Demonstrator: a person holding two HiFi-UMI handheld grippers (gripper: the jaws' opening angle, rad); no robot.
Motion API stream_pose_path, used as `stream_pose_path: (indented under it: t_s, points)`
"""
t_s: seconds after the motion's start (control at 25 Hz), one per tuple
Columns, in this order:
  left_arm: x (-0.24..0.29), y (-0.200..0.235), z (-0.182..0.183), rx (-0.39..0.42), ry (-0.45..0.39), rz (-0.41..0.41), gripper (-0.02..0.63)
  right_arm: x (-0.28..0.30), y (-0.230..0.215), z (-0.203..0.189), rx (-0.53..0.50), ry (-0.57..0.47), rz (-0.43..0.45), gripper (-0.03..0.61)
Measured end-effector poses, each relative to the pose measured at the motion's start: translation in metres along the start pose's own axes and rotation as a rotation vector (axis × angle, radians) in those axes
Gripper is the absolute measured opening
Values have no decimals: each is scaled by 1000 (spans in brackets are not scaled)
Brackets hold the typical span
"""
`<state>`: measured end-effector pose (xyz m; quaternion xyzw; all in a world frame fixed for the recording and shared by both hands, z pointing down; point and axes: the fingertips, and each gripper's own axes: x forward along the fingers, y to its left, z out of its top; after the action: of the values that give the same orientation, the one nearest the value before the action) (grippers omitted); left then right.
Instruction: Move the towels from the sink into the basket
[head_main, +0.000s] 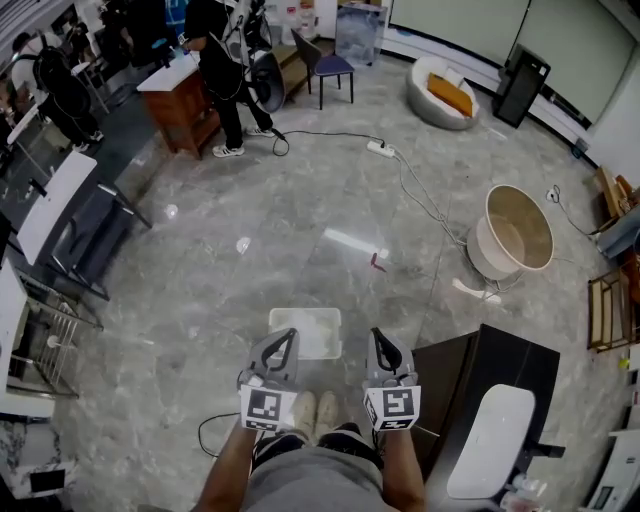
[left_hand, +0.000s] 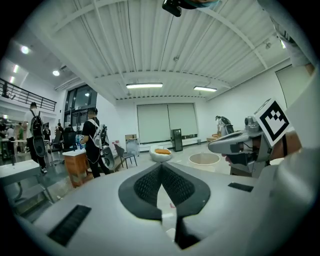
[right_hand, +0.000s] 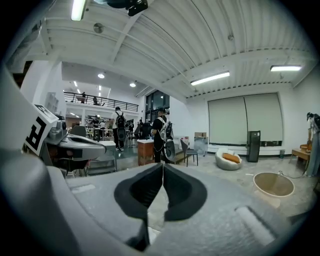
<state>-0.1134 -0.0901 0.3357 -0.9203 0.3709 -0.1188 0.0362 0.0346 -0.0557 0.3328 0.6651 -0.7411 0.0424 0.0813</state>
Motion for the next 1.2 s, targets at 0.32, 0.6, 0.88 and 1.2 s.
stream_pose_path:
  t_s: [0.32, 0.6, 0.88, 1.2]
  points:
    - [-14, -8, 9, 4, -14, 12, 9, -24, 7, 6, -37, 2, 27, -2]
    - [-20, -15, 12, 3, -19, 21, 9, -33, 6, 4, -27, -2, 29, -2]
    - [-26, -16, 12, -4, -17, 41, 9, -37, 8, 9, -28, -19, 42, -2]
    - [-30, -17, 10, -5, -16, 44, 9, -39, 10, 10, -33, -27, 46, -2]
